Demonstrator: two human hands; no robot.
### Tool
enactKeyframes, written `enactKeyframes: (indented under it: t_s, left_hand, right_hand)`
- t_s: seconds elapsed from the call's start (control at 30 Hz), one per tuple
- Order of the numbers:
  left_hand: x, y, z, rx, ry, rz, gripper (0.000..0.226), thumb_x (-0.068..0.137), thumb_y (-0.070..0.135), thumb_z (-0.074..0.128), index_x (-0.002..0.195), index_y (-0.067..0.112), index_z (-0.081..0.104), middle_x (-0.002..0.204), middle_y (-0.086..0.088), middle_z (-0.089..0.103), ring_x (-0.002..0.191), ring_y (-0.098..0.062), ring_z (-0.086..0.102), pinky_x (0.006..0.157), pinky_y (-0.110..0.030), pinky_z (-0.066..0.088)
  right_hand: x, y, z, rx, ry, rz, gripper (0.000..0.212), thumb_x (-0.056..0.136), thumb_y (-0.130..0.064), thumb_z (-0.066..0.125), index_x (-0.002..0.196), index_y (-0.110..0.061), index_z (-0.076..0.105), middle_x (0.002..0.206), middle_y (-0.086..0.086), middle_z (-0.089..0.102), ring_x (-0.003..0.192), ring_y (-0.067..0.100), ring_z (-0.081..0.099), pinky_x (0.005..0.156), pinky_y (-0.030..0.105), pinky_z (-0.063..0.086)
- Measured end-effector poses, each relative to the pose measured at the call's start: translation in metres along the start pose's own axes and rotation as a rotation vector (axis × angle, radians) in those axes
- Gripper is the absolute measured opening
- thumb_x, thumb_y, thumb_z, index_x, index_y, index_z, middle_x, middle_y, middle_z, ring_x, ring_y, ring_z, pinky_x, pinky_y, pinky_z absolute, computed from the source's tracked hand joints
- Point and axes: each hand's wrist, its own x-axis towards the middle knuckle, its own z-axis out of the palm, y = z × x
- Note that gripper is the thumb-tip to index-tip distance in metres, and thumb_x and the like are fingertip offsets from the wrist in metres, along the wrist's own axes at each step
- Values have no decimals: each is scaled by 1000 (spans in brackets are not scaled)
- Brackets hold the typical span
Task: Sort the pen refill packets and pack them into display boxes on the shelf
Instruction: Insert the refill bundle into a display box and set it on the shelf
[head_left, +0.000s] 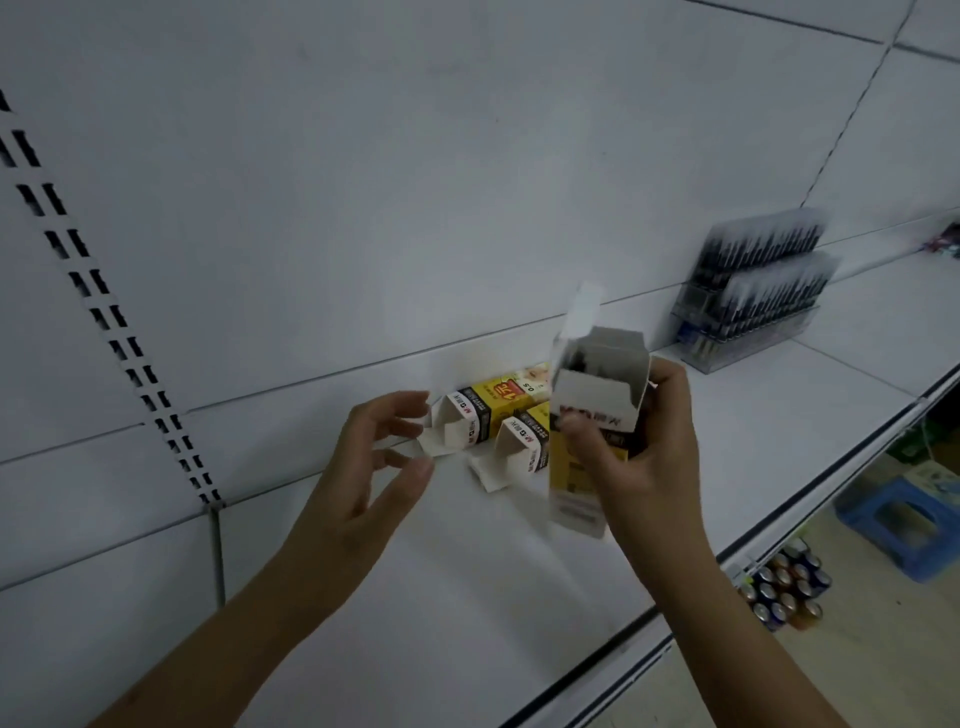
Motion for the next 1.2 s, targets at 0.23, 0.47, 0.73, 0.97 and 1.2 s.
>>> enactKeyframes:
  t_s: [0.23, 0.47, 0.73, 0.97, 1.2]
  left_hand:
    - [-12, -12, 22, 113, -225, -122, 65, 79, 63, 66, 135, 57, 34, 135, 29, 49, 126, 3, 48, 102, -26, 46]
    - [-21, -12, 36, 108, -125, -112, 67, 72, 38, 84, 120, 53, 39, 115, 48, 49, 109, 19, 51, 90, -7, 45]
    - [-11, -24, 16, 162, 36, -67, 52, 78, 14, 80, 117, 37, 54, 104, 22, 63, 95, 1, 64, 73, -11, 51]
    - [-6, -31, 5, 153, -62, -89, 52, 80, 7, 78, 119, 32, 55, 104, 20, 64, 97, -2, 64, 76, -13, 51]
    - [-9, -34, 2, 222, -91, -102, 71, 72, 46, 67, 133, 59, 33, 127, 21, 48, 123, -10, 48, 98, -33, 50]
  right_hand:
    - [-7, -10, 31, 314, -241, 83, 58, 69, -37, 79, 116, -22, 49, 103, 2, 67, 94, 17, 69, 72, 27, 58]
    - [-17, -11, 52, 110, -233, 27, 64, 65, -48, 79, 117, -24, 51, 104, -19, 61, 102, 8, 63, 80, 30, 57]
    - [2, -12, 26, -26, -74, -246, 68, 66, -37, 83, 119, -32, 40, 123, -8, 47, 111, 17, 56, 85, 29, 54]
    - [31, -20, -3, -227, -351, -302, 28, 95, -39, 48, 113, -27, 66, 140, -7, 46, 129, 13, 46, 99, 21, 42]
    - [33, -21, -2, -303, -604, -172, 41, 93, -31, 57, 132, -39, 52, 139, -22, 42, 117, 6, 53, 79, 27, 58]
